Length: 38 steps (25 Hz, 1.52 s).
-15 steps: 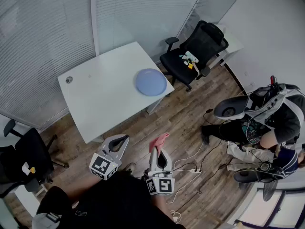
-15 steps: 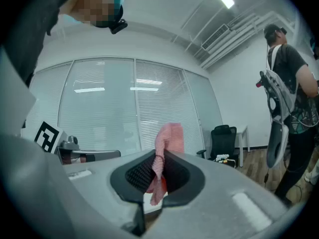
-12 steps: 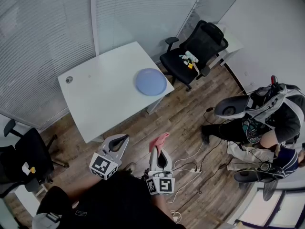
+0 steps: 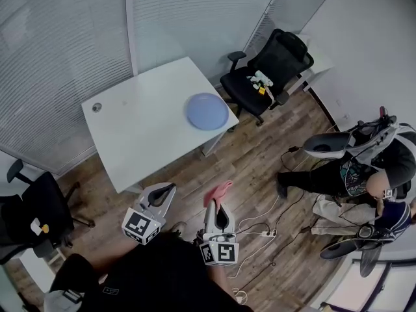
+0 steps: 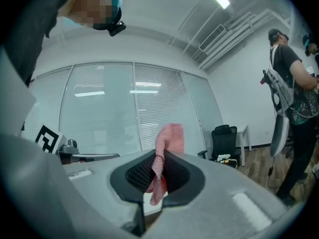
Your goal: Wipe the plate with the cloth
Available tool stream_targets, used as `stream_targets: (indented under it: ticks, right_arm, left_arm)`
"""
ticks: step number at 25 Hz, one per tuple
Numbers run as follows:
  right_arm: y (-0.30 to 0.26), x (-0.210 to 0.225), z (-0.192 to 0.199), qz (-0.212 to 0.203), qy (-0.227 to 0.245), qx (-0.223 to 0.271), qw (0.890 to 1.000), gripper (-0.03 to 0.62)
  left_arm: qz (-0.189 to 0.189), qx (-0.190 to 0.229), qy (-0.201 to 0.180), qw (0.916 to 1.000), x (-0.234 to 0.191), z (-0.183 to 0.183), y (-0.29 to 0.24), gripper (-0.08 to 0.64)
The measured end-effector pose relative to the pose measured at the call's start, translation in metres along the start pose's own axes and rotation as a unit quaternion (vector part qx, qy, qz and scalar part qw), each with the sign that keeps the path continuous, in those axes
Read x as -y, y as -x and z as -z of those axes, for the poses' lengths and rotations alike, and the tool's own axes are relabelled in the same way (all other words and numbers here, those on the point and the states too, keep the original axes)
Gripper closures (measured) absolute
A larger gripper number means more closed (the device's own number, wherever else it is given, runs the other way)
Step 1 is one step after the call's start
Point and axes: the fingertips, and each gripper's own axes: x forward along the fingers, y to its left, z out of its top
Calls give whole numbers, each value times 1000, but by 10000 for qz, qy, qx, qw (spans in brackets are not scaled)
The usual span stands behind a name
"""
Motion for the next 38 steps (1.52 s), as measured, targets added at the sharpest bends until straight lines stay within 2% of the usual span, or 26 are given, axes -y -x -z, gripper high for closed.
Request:
stream_targets:
  ticks: [14,22,30,38]
  right_arm:
    - [35,36,14,-296,11,-168,9994,569]
    - [32,53,20,-400,8,-223,9990,568]
    - [-17,89,19,-175,213,-328,9991,568]
    - [-105,116,14,-68,188,-470,9987,568]
  left_arm:
    - [-320,-72,24,9995,44,22,-6,558]
    - [-494,-155,52,9986,44,33,-15,558]
    - [-397,-116,233,9989,16,36,-77,558]
    - [-531,-177,343,9978,-57,15,-152,558]
